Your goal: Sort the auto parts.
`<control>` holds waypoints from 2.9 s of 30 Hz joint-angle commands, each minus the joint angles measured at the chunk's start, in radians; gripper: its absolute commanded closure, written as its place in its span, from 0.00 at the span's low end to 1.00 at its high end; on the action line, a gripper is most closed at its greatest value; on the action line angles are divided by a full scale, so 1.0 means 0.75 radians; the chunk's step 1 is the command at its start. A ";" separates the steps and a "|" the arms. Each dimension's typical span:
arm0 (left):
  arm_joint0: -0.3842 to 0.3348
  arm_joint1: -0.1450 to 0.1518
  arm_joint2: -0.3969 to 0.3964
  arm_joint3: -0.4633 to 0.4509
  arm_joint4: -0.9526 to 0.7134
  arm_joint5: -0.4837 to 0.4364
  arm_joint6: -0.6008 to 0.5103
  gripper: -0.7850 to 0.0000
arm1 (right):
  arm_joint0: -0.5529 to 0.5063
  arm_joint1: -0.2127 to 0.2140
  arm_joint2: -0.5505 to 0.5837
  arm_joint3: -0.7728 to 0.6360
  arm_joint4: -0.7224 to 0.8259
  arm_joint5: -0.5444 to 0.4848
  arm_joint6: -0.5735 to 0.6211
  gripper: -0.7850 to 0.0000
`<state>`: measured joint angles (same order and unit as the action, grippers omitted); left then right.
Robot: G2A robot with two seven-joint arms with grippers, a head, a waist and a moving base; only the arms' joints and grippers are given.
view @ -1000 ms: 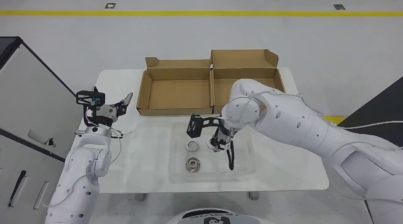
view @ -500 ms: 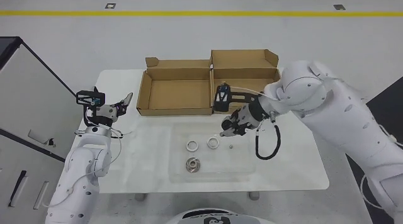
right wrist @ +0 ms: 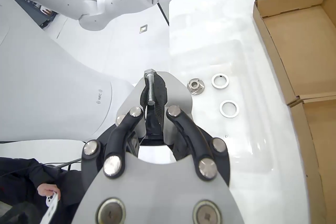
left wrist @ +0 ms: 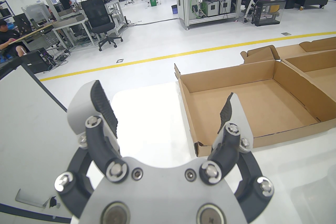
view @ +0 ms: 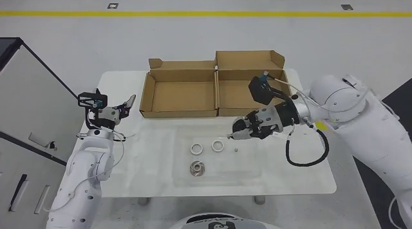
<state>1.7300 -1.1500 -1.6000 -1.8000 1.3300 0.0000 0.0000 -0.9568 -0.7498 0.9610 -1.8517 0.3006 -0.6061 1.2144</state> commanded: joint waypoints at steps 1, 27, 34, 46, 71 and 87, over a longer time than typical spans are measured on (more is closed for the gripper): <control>0.000 0.000 0.000 0.000 0.000 0.000 0.000 0.00 | 0.000 0.000 0.000 0.000 0.000 0.001 0.001 1.00; 0.000 0.000 0.000 0.000 0.000 0.000 0.000 0.00 | 0.026 -0.055 0.078 0.103 0.999 0.030 0.030 1.00; 0.000 0.000 0.000 0.000 0.000 0.000 0.000 0.00 | 0.108 -0.120 0.064 0.053 1.205 0.112 0.112 1.00; 0.000 0.000 0.000 0.000 0.000 0.000 0.000 0.00 | 0.171 -0.241 0.061 0.055 1.418 0.221 0.221 1.00; 0.000 0.000 0.000 0.000 0.000 0.000 0.000 0.00 | 0.083 -0.351 0.052 0.083 1.760 0.372 0.209 1.00; 0.000 0.000 0.000 0.000 0.000 0.000 0.000 0.00 | 0.089 -0.400 0.100 0.111 1.461 0.390 0.128 1.00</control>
<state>1.7300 -1.1500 -1.6000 -1.8000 1.3300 0.0000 0.0000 -0.8908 -1.0498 1.0298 -1.7691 1.4304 -0.3155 1.3164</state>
